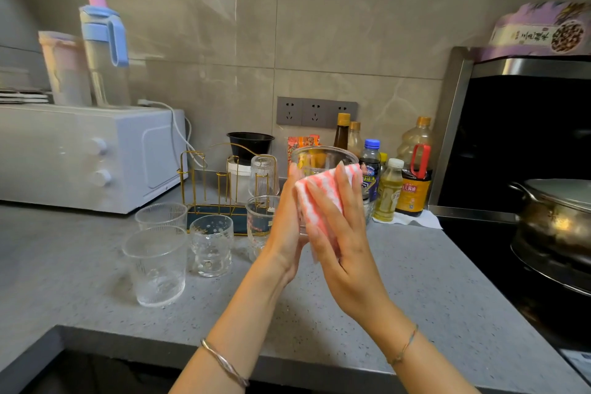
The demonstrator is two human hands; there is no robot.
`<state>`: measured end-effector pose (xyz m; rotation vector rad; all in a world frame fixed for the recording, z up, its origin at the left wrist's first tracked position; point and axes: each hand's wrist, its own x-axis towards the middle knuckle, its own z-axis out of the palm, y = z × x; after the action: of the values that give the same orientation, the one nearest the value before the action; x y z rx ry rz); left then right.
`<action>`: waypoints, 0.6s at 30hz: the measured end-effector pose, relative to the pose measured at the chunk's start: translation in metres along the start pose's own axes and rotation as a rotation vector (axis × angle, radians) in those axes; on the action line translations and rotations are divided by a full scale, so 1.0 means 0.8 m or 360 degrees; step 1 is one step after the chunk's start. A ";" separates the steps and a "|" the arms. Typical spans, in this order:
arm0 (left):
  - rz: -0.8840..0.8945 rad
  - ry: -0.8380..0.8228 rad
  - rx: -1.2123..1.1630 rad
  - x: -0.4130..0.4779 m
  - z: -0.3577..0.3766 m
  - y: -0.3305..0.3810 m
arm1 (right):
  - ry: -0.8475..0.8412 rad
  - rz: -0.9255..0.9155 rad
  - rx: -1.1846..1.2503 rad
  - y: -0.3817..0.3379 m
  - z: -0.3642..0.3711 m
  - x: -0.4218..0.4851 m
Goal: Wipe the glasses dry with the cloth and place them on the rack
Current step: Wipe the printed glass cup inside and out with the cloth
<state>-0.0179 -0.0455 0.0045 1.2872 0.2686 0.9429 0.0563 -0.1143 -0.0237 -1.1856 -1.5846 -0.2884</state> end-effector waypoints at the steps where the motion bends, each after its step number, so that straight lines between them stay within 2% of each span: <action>1: 0.0031 0.0002 0.0012 -0.002 0.002 0.001 | 0.0019 -0.0003 -0.0013 0.000 -0.001 0.005; 7: 0.0043 -0.0070 -0.0102 -0.009 0.008 0.004 | 0.0189 0.0095 0.0111 -0.002 -0.011 0.028; 13: -0.0013 0.0024 -0.0298 -0.003 0.003 0.013 | 0.0147 0.0137 0.0286 -0.009 -0.001 0.010; 18: -0.0042 0.0012 -0.0252 0.000 0.002 0.018 | 0.0095 0.0120 0.0193 -0.002 0.007 -0.007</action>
<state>-0.0230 -0.0466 0.0176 1.1324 0.2117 0.9284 0.0513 -0.1143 -0.0294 -1.1299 -1.4809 -0.1749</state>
